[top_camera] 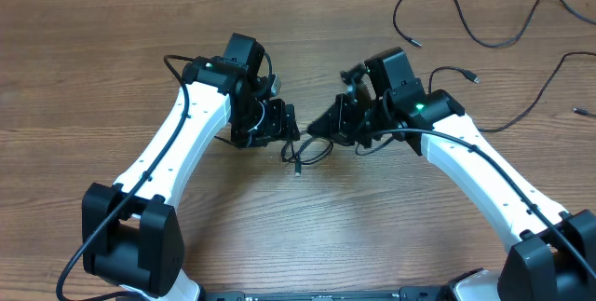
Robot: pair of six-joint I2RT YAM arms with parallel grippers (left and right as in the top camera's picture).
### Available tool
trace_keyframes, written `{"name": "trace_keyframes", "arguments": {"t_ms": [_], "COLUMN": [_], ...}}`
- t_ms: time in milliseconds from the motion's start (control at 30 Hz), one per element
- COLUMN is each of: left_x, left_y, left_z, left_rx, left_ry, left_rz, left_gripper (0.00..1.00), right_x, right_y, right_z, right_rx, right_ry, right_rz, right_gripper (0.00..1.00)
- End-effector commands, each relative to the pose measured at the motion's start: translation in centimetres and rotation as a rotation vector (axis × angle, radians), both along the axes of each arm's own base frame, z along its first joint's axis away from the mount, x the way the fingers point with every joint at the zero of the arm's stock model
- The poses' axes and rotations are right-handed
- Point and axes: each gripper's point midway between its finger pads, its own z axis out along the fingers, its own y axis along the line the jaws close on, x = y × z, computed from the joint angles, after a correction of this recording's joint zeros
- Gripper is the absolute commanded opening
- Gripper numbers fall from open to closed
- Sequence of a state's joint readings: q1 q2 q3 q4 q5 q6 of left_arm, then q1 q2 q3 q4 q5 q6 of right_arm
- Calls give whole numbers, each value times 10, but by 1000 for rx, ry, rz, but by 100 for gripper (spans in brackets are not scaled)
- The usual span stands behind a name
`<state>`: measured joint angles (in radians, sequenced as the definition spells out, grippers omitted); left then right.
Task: Untangle cables
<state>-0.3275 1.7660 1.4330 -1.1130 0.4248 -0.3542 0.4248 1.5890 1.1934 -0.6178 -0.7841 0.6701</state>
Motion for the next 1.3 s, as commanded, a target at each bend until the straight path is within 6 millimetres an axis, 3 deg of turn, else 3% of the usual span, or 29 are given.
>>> {"name": "trace_keyframes", "arguments": {"t_ms": [0, 200, 333, 400, 467, 533, 800, 1033, 1267], "left_x": [-6, -11, -8, -5, -3, -3, -3, -3, 1], "left_y": [-1, 0, 3, 11, 14, 7, -22, -19, -20], "left_z": [2, 1, 0, -4, -5, -3, -13, -45, -69], "left_rx": [4, 14, 39, 90, 107, 76, 72, 222, 247], "left_ry": [-22, -10, -12, -4, 4, 8, -12, 12, 44], "left_rz": [-61, -78, -52, 10, 50, 61, 16, 46, 43], "left_gripper": [72, 72, 72, 73, 73, 70, 70, 68, 59], "right_x": [-14, 1, 6, 8, 6, 4, 3, 2, 1], "right_y": [11, -4, -26, -43, -56, -64, -66, -67, -67], "right_z": [20, -3, -28, -42, -51, -57, -58, -59, -60], "right_rx": [119, -25, -191, -298, -381, -432, -444, -445, -449], "right_ry": [4, 2, 28, 34, 43, 55, 59, 60, 67], "right_rz": [99, -15, -113, -165, -196, -212, -214, -214, -212], "right_gripper": [4, 4, 42, 67, 81, 88, 94, 97, 98]}}
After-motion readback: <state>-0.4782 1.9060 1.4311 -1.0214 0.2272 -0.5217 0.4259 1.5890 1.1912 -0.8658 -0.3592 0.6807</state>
